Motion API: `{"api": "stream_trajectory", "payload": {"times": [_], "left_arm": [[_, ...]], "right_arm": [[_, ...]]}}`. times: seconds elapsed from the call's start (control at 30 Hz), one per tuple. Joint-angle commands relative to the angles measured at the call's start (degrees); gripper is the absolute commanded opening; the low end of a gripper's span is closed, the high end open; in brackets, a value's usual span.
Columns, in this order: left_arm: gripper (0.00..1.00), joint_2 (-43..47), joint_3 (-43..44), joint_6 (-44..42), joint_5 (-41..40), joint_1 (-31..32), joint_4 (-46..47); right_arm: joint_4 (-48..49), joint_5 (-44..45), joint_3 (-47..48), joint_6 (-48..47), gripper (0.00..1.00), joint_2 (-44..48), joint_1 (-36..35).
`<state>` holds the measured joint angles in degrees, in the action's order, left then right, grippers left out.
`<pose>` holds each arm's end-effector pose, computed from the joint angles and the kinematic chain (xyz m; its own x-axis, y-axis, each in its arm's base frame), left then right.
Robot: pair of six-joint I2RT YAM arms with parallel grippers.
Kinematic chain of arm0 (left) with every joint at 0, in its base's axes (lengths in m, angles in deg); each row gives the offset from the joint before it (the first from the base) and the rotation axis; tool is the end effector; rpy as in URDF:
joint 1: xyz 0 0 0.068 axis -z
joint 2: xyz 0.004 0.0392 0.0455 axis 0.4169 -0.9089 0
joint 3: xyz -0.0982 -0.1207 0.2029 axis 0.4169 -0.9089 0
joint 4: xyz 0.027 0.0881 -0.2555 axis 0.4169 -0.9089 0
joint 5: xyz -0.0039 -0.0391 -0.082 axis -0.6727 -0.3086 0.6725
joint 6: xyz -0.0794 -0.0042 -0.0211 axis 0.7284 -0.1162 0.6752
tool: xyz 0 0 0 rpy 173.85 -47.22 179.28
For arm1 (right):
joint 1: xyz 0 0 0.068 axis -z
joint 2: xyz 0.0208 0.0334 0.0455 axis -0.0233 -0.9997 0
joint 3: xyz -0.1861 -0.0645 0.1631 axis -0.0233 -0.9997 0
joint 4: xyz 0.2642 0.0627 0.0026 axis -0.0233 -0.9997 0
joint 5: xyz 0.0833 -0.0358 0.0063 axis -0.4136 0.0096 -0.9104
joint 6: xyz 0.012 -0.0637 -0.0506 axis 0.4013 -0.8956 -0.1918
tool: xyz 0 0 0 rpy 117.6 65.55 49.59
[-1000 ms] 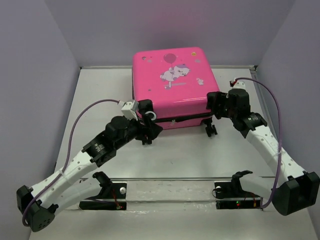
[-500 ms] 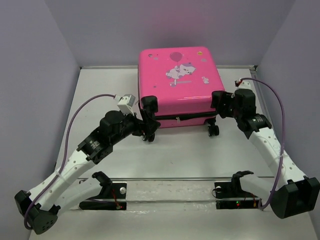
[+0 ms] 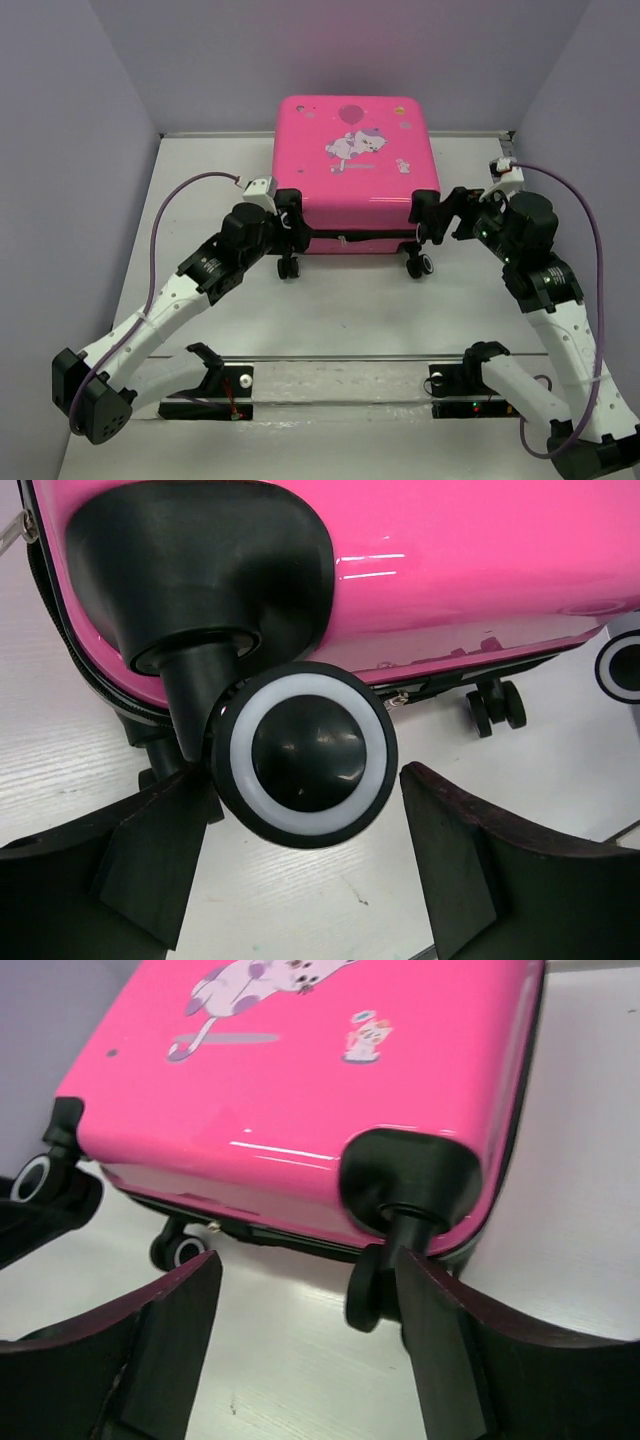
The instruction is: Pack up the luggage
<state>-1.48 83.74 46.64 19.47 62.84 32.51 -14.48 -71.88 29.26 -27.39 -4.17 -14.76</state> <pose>0.2282 -0.1720 0.3025 -0.4694 -0.2270 -0.8533 0.3787 0.8213 -0.4267 0.2161 0.0638 0.3688 -0.3322 0.2085 -0.9199 -0.3031 0.8999 0.3134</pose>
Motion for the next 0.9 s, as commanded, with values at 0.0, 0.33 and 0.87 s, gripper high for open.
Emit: {"api": "stream_trajectory", "payload": {"times": [0.0,0.33,0.87], "left_arm": [[0.83,-1.1,1.6,-1.2,0.8,-0.8,4.9],[0.79,2.5,-1.2,1.7,-4.1,-2.1,8.5],[0.77,-1.3,-1.4,2.0,-1.2,-2.7,11.0]], "right_arm": [[3.0,-5.7,-1.3,1.1,0.71,-0.9,-5.7],[9.5,4.4,-3.1,2.2,0.58,-7.9,-25.0],[25.7,16.2,-12.6,7.9,0.62,-15.9,-36.7]]}}
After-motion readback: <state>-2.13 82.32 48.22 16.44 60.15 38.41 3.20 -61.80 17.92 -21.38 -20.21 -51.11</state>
